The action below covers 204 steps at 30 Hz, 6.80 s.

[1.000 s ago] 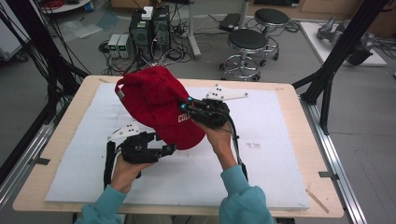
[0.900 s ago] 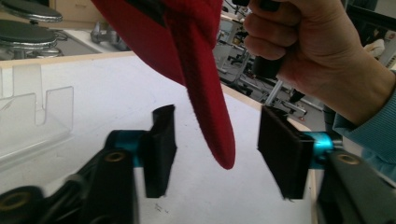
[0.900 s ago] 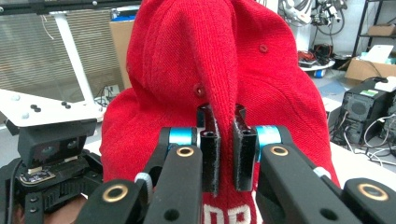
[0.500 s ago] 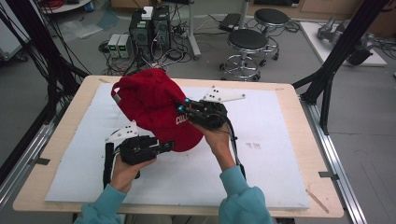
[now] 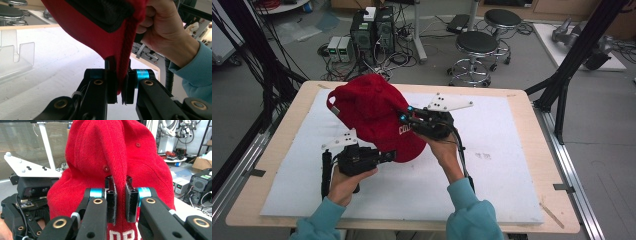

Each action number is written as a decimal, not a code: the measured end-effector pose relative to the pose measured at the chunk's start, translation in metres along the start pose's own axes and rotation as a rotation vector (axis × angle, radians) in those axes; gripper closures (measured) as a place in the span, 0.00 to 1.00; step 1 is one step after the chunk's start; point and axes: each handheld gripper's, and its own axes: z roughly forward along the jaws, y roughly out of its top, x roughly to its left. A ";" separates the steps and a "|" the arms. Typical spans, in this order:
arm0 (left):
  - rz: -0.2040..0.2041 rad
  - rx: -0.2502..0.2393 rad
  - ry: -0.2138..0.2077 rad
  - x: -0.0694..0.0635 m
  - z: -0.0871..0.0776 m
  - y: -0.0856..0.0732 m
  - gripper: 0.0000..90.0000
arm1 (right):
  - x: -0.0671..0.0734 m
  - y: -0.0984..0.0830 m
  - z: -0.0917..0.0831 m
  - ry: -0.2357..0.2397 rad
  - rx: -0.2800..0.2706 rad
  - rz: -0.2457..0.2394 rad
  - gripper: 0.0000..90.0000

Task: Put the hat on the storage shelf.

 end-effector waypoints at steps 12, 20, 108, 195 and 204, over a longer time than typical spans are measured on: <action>0.003 0.005 0.037 0.002 -0.006 0.002 0.94 | 0.002 0.003 -0.007 -0.043 0.001 -0.003 0.39; 0.022 -0.003 0.089 0.007 -0.019 0.009 0.94 | 0.001 0.000 -0.018 -0.135 0.104 -0.009 0.13; 0.318 0.231 0.654 0.108 0.005 0.057 0.95 | 0.000 -0.172 -0.204 -0.649 -0.017 0.128 0.12; 0.273 -0.034 0.468 0.067 -0.133 -0.073 0.18 | 0.000 -0.179 -0.187 -0.668 -0.068 0.085 0.12; 0.265 -0.101 0.479 0.066 -0.138 -0.076 0.18 | 0.000 -0.179 -0.187 -0.666 -0.070 0.090 0.12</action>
